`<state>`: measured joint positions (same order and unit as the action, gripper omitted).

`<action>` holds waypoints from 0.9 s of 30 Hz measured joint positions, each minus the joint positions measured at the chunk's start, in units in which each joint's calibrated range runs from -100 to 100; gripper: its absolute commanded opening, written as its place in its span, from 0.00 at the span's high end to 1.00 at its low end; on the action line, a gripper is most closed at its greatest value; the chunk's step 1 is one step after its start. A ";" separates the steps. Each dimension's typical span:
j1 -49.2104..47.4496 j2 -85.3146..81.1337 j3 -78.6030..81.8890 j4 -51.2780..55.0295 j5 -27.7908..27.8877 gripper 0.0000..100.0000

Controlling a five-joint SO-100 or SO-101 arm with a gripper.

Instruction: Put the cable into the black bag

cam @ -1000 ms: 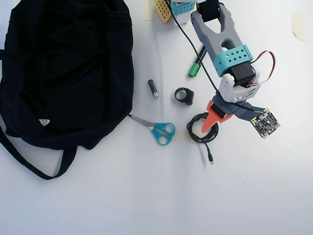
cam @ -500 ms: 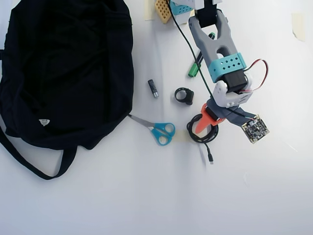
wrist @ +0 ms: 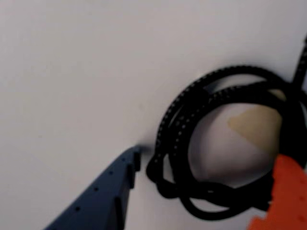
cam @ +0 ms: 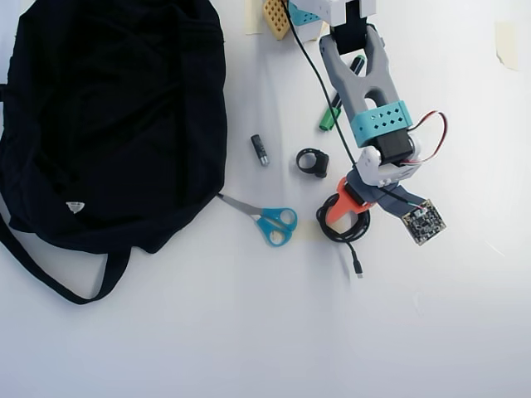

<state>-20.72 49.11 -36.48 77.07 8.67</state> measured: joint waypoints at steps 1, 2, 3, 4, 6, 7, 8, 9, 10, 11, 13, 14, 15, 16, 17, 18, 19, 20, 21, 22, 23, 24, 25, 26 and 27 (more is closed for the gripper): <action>0.00 0.25 0.00 0.00 0.00 0.65; 0.00 0.42 -0.08 0.00 0.00 0.65; 0.00 0.66 -0.16 0.00 0.00 0.65; 0.07 0.75 -0.16 0.00 0.00 0.65; 0.15 1.00 -0.24 0.00 0.00 0.65; 0.29 1.25 -0.31 0.00 0.00 0.65; 0.29 1.33 -0.55 0.00 0.00 0.65; 0.29 1.41 -0.63 0.00 0.00 0.65; 0.15 1.41 -0.71 0.00 0.00 0.65; 0.15 1.41 -0.71 0.00 0.00 0.66; 0.15 1.49 -0.71 0.00 0.00 0.70; 0.15 1.49 -0.71 0.00 0.00 0.73; 0.15 1.49 -0.71 0.00 0.00 0.75; 0.15 1.49 -0.71 0.00 0.00 0.78; 0.15 1.49 -0.71 0.00 0.00 0.80; 0.15 1.49 -0.71 0.00 0.00 0.82; 0.15 1.49 -0.71 0.00 0.00 0.84; 0.15 1.49 -0.71 0.00 0.00 0.86; 0.15 1.49 -0.71 0.00 0.00 0.87; 0.15 1.49 -0.71 0.00 0.00 0.88; 0.15 1.49 -0.79 0.00 0.00 0.89; 0.07 1.49 -0.86 0.00 0.00 0.90; 0.07 1.49 -0.94 0.00 0.00 0.93; 0.07 1.49 -0.94 0.00 0.00 0.94; 0.07 1.49 -0.94 0.00 0.00 0.96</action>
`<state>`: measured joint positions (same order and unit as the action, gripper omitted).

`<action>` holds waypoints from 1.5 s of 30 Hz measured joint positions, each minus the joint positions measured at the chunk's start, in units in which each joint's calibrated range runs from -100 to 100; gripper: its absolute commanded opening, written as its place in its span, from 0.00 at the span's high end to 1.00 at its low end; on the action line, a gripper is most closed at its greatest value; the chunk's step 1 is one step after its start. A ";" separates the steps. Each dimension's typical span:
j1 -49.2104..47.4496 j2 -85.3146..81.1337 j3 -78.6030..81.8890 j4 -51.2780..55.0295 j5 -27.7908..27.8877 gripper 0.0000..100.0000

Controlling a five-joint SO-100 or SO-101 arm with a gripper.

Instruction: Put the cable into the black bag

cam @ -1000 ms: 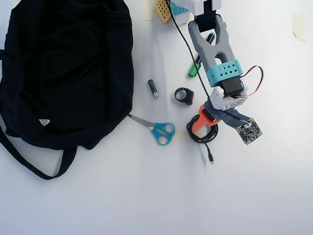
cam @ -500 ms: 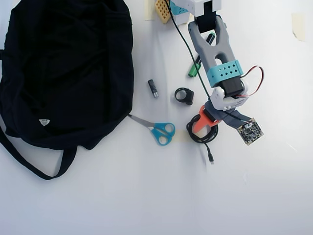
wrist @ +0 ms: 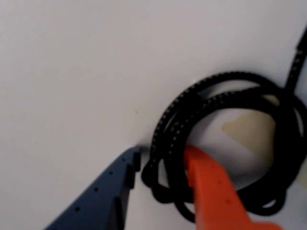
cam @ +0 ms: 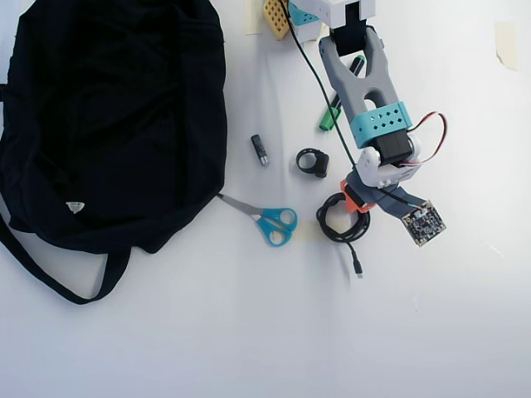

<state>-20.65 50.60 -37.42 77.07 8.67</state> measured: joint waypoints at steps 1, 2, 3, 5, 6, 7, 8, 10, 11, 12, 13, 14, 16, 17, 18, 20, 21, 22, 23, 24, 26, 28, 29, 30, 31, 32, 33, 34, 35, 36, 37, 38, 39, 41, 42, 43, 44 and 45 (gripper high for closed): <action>0.00 0.08 -0.08 0.00 0.00 0.98; 0.00 0.08 -0.08 0.00 0.00 0.98; 0.00 0.08 -0.16 0.00 0.00 0.98; 0.00 0.08 -0.16 0.00 0.00 0.98; 0.00 0.08 -0.16 0.00 0.00 0.98; 0.00 0.08 -0.16 0.00 0.00 0.98; 0.00 0.08 -0.16 0.00 0.00 0.98; 0.00 0.08 -0.16 0.00 0.00 0.98; 0.00 0.08 -0.16 0.00 0.00 0.98; 0.00 0.08 -0.16 0.00 0.00 0.98; 0.00 0.08 -0.16 0.00 0.00 0.98; 0.00 0.08 -0.16 0.00 0.00 0.98; 0.00 0.08 -0.16 0.00 0.00 0.98; 0.00 0.08 -0.24 0.00 0.05 0.98; 0.00 0.17 -0.71 0.09 0.15 0.98; -0.07 0.42 -2.20 0.52 0.24 0.98; -0.15 0.50 -2.99 1.20 0.29 0.98; -0.22 0.50 -4.09 2.15 0.29 0.98; -0.29 0.50 -5.42 3.26 0.29 0.98; -0.37 0.50 -6.92 4.81 0.29 0.98; -0.59 0.50 -9.91 8.42 0.29 0.98; -0.73 0.50 -12.97 12.19 0.29 0.98; -0.88 0.50 -14.39 14.00 0.29 0.98; -0.88 0.50 -15.88 15.54 0.29 0.98; -0.96 0.50 -17.37 16.83 0.29 0.98; -0.96 0.50 -18.87 18.12 0.29 0.98; -0.96 0.50 -20.28 19.06 0.29 0.98; -0.96 0.50 -21.62 19.49 0.29 0.98; -0.96 0.50 -22.96 20.09 0.29 0.98; -0.96 0.50 -23.98 20.44 0.29 0.98; -0.96 0.50 -24.76 20.52 0.29 0.98; -0.96 0.50 -25.55 20.61 0.29 0.98; -0.88 0.50 -26.10 20.78 0.29 0.98; -0.88 0.50 -26.81 20.78 0.29 0.98; -0.88 0.50 -27.04 20.78 0.24 0.98; -0.88 0.58 -27.28 20.87 0.15 0.98; -0.66 0.58 -27.83 20.95 0.05 0.98; -0.44 0.58 -28.30 20.95 0.00 0.98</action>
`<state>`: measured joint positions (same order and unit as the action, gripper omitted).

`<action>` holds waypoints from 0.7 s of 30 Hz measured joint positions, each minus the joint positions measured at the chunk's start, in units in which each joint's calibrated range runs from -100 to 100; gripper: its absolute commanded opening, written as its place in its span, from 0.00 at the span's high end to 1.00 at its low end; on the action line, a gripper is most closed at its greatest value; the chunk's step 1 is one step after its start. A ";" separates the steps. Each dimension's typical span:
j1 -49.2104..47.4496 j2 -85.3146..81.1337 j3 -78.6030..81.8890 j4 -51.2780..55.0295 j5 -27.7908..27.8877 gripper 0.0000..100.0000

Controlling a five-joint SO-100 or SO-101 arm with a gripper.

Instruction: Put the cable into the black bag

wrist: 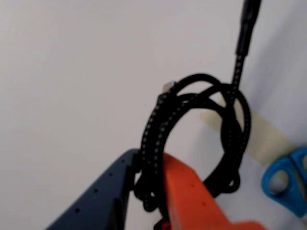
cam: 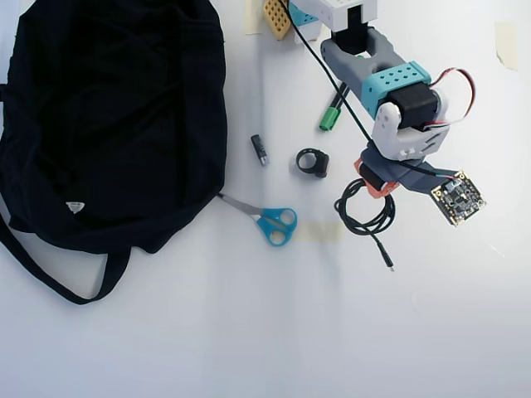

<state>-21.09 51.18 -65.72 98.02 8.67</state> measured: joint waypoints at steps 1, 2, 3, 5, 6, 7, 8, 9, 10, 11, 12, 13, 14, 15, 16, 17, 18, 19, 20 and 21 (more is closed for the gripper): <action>0.37 0.00 -0.31 0.09 0.00 0.98; 0.73 0.00 -0.63 0.09 0.00 0.98; 1.10 0.00 -0.63 0.09 0.00 0.98; 1.98 0.00 -0.79 0.09 0.10 0.98; 2.42 0.00 -0.79 0.09 0.10 0.98; 2.94 0.00 -0.79 0.09 0.10 0.98; 3.38 0.00 -0.79 0.09 0.10 0.98; 3.97 0.00 -0.79 0.09 0.10 0.98; 4.70 0.00 -0.79 0.09 0.10 0.98; 5.51 -0.08 -0.79 0.09 0.20 0.98; 6.39 -0.08 -0.79 0.09 0.20 0.98; 7.27 -0.08 -0.79 0.09 0.24 0.98; 8.23 -0.08 -0.86 0.09 0.24 0.98; 9.11 -0.08 -0.86 0.09 0.24 0.98; 9.92 -0.08 -0.94 0.09 0.10 0.98; 11.09 -0.08 -1.18 0.09 0.05 0.98; 11.76 -0.08 -1.18 0.09 0.05 0.98; 12.49 -0.25 -1.18 0.09 0.05 0.98; 13.08 -0.50 -1.10 0.09 0.05 0.98; 13.81 -1.08 -0.47 0.09 0.05 0.98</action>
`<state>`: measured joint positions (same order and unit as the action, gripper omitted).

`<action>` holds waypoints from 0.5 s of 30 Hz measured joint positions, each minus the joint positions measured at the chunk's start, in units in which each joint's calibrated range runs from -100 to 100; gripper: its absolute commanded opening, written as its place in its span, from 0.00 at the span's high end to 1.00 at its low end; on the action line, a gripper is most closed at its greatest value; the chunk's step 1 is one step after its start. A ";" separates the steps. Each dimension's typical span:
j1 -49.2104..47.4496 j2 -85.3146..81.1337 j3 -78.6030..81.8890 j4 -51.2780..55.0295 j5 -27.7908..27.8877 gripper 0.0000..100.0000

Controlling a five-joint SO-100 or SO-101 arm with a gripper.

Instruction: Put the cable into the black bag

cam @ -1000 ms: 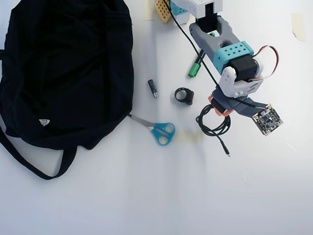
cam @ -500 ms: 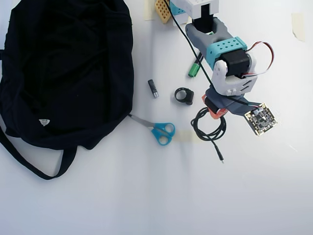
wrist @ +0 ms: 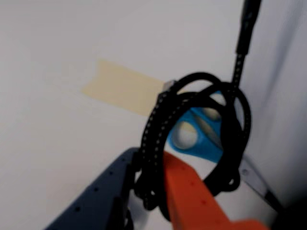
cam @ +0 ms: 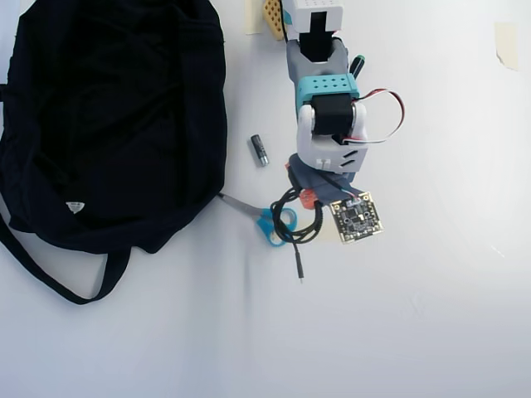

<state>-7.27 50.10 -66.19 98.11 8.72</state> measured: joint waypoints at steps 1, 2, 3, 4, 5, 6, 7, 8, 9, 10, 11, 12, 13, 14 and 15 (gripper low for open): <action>0.88 -1.00 1.18 0.00 0.00 0.98; 1.84 -1.99 2.59 0.00 0.00 0.98; 3.01 -3.24 4.32 0.00 -0.05 0.98; 4.11 -4.65 6.21 0.00 -0.20 0.98; 5.22 -6.23 8.02 0.00 -0.59 0.98; 6.25 -7.80 9.91 0.00 -1.27 0.98; 7.20 -9.38 11.79 0.00 -1.86 0.98; 8.08 -10.96 13.52 0.00 -2.49 0.98; 8.74 -12.62 15.41 0.00 -3.08 0.98; 9.33 -14.36 17.30 0.00 -3.66 0.98; 9.77 -16.36 19.42 0.00 -4.20 0.98; 10.07 -18.26 21.54 0.00 -4.54 0.98; 10.58 -20.34 23.74 0.00 -4.74 0.98; 11.24 -22.17 25.86 0.00 -4.88 0.98; 11.98 -23.91 27.75 0.00 -5.13 0.98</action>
<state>4.70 26.19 -38.44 98.11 3.59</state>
